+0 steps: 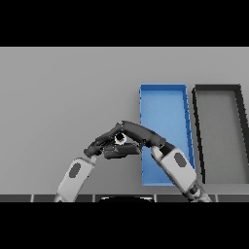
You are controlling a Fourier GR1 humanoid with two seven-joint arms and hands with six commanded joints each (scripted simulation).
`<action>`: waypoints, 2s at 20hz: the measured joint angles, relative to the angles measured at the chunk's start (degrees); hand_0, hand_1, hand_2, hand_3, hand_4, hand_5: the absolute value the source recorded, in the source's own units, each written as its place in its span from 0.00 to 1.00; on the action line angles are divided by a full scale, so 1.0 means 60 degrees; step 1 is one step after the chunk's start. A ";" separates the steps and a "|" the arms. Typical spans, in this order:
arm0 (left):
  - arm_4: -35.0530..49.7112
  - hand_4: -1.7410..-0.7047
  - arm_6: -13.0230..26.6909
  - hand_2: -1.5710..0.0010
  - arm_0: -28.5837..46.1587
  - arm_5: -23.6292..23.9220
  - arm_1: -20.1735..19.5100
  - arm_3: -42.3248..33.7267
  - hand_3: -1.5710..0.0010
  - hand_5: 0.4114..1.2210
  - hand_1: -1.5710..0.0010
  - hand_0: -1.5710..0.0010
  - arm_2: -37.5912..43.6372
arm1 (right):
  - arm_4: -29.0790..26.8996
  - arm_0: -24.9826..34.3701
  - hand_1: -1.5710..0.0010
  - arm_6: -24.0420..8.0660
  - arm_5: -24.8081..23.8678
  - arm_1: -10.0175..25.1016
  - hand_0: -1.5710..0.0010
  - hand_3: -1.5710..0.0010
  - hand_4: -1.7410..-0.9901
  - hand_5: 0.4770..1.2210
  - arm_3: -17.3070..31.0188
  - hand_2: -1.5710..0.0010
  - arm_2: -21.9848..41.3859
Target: Pick up the blue pipe and place it into the blue bin.
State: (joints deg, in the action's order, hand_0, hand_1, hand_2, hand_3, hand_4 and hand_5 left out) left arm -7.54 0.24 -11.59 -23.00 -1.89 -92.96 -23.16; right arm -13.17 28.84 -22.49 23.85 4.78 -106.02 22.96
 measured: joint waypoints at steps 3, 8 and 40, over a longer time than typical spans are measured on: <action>0.0123 0.74 0.0220 0.93 0.0184 0.0048 0.0031 -0.0071 0.94 0.29 0.93 0.92 -0.0031 | 0.0246 -0.0204 0.00 0.0099 0.0172 -0.0120 0.00 0.00 0.00 1.00 -0.0099 0.00 -0.0009; -0.0007 0.78 0.0702 0.98 0.0233 0.0299 0.0060 -0.0044 0.98 0.10 0.98 0.97 -0.0035 | 0.0122 -0.0227 0.00 0.0035 0.0143 -0.0531 0.00 0.00 0.00 1.00 -0.0100 0.00 -0.0217; 0.0015 0.83 0.0990 1.00 0.0423 0.0148 -0.0159 -0.0135 1.00 0.02 1.00 1.00 -0.0069 | -0.1887 0.0640 0.00 -0.1972 -0.1890 0.1917 0.00 0.00 0.00 1.00 0.2482 0.00 -0.5663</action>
State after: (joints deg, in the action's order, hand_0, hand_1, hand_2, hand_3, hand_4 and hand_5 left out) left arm -7.45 6.18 -9.05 -22.12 -2.84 -93.77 -23.58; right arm -24.50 32.68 -34.32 12.51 16.28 -91.13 -11.01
